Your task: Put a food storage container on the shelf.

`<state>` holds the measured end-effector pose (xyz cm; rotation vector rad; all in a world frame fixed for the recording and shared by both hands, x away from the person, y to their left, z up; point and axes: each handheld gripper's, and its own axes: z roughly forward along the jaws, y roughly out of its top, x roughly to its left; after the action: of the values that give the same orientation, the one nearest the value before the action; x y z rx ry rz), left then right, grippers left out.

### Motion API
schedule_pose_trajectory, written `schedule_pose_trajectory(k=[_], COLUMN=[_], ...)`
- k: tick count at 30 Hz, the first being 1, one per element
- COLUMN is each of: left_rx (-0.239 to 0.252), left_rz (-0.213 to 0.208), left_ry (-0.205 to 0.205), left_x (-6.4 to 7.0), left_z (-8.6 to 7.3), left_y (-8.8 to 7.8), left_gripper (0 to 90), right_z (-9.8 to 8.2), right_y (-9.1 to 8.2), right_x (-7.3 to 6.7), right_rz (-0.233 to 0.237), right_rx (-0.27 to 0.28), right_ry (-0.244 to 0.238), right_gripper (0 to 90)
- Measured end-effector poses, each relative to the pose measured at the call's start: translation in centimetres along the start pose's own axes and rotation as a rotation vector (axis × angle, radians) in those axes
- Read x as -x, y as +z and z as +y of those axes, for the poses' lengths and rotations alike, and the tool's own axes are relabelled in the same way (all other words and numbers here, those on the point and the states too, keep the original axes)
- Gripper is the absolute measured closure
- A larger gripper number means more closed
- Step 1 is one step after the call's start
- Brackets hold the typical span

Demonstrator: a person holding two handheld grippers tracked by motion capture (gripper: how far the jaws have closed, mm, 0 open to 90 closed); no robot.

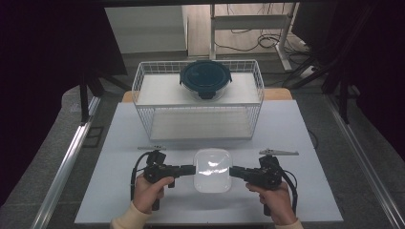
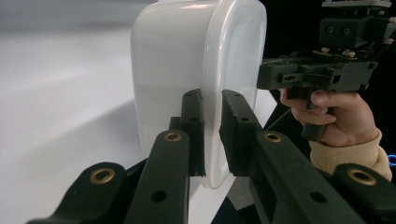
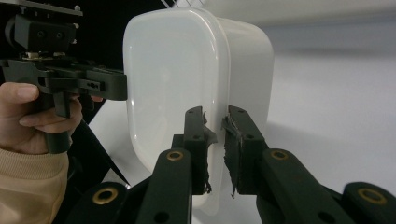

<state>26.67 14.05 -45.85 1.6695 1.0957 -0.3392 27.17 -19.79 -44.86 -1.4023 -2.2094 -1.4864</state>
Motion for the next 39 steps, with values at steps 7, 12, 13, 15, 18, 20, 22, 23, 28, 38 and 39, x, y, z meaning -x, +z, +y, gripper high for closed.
schedule_pose_trajectory(k=[7,12,13,15,18,20,22,23,28,38,39], left_rx=[0.032,0.048,0.051,0.056,0.065,0.066,0.068,0.072,0.083,0.110,0.112], left_rz=[0.010,0.023,0.026,0.043,0.050,0.044,0.039,0.036,0.040,0.037,0.028], left_ry=[0.038,0.061,0.066,0.098,0.112,0.115,0.115,0.117,0.137,0.157,0.153], left_x=[1.2,2.0,2.2,3.1,3.7,4.0,4.2,4.3,5.0,5.8,5.9], left_z=[2.4,4.4,4.8,5.7,6.2,6.6,6.9,7.0,7.5,9.2,9.7], left_y=[-1.3,-2.2,-2.3,-2.8,-3.0,-3.2,-3.3,-3.3,-3.8,-4.7,-4.9], left_gripper=[80.3,80.3,80.2,80.2,80.2,80.3,80.2,80.2,80.1,80.0,80.0], right_z=[2.6,4.6,5.0,6.3,6.7,7.0,7.3,7.5,8.1,10.3,10.8], right_y=[-0.6,-0.8,-0.8,-1.2,-1.5,-1.8,-2.1,-2.2,-2.8,-3.3,-3.4], right_x=[-1.1,-1.8,-2.0,-2.5,-2.9,-3.1,-3.2,-3.3,-3.9,-5.2,-5.3], right_rz=[0.006,0.013,0.011,0.003,0.001,0.010,0.006,0.004,0.010,-0.009,-0.007], right_rx=[0.033,0.055,0.056,0.060,0.071,0.085,0.086,0.087,0.106,0.110,0.112], right_ry=[-0.058,-0.083,-0.093,-0.118,-0.134,-0.132,-0.138,-0.144,-0.165,-0.205,-0.206], right_gripper=[79.3,79.3,79.2,79.0,79.0,79.0,79.0,79.0,79.0,78.9,78.9])
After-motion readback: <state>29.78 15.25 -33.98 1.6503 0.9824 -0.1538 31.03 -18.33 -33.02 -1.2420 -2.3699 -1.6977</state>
